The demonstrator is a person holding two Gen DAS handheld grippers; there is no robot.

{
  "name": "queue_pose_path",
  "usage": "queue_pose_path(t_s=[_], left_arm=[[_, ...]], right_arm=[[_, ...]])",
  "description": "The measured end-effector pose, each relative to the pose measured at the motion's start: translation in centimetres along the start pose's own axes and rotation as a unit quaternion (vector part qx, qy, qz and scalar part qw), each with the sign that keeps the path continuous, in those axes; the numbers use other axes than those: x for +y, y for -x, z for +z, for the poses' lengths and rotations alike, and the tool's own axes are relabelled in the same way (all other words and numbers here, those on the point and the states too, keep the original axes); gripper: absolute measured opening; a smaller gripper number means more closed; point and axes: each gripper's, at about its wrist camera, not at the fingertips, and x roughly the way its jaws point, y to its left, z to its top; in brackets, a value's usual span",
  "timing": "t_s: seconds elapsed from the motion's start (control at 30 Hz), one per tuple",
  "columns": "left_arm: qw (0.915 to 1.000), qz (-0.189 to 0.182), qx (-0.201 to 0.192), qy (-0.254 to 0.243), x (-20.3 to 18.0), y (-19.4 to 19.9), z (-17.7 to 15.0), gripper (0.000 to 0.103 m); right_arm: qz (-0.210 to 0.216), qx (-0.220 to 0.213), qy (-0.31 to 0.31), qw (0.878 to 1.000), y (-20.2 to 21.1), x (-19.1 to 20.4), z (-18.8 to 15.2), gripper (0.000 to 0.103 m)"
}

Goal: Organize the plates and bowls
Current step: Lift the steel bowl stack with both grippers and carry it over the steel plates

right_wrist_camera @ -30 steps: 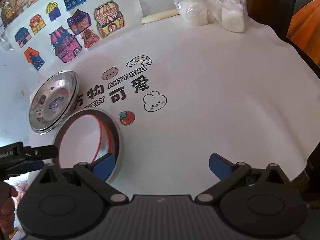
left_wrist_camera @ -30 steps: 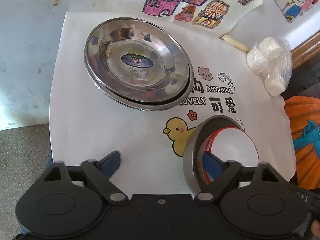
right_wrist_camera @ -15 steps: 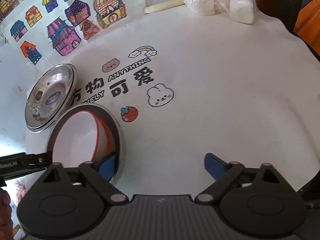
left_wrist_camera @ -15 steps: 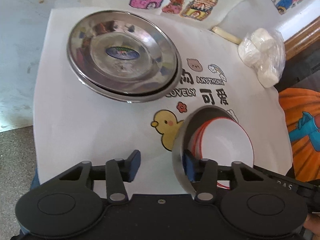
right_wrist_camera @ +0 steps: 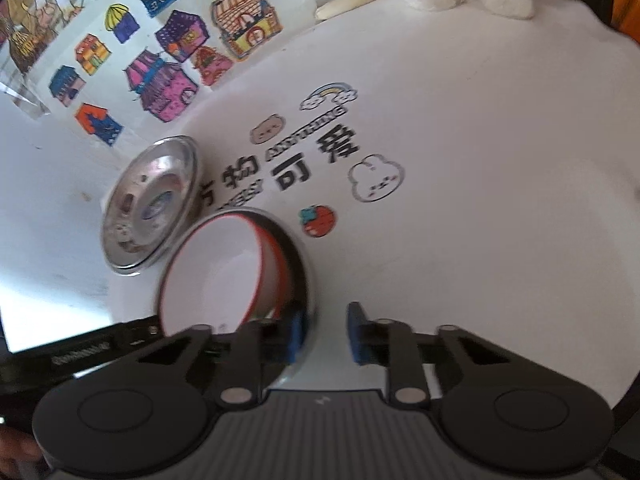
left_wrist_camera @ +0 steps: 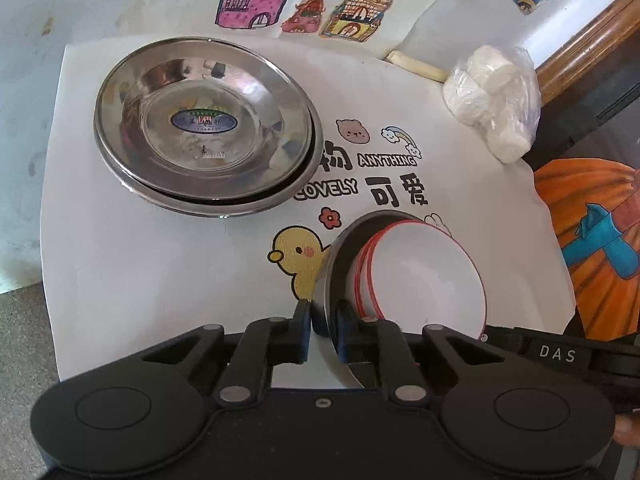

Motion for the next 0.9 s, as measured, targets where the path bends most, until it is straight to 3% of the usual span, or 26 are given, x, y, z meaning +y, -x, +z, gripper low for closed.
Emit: queue_pose_path(t_s=[0.43, 0.9], left_arm=[[0.9999, 0.001, 0.002, -0.015, 0.0, 0.7, -0.6, 0.011], [0.9991, -0.015, -0.030, -0.024, 0.0, 3.2, -0.2, 0.010]], right_arm=[[-0.007, -0.010, -0.002, 1.000, 1.0, 1.2, -1.5, 0.012], [-0.012, -0.038, 0.011, 0.999, 3.1, 2.9, -1.8, 0.012]])
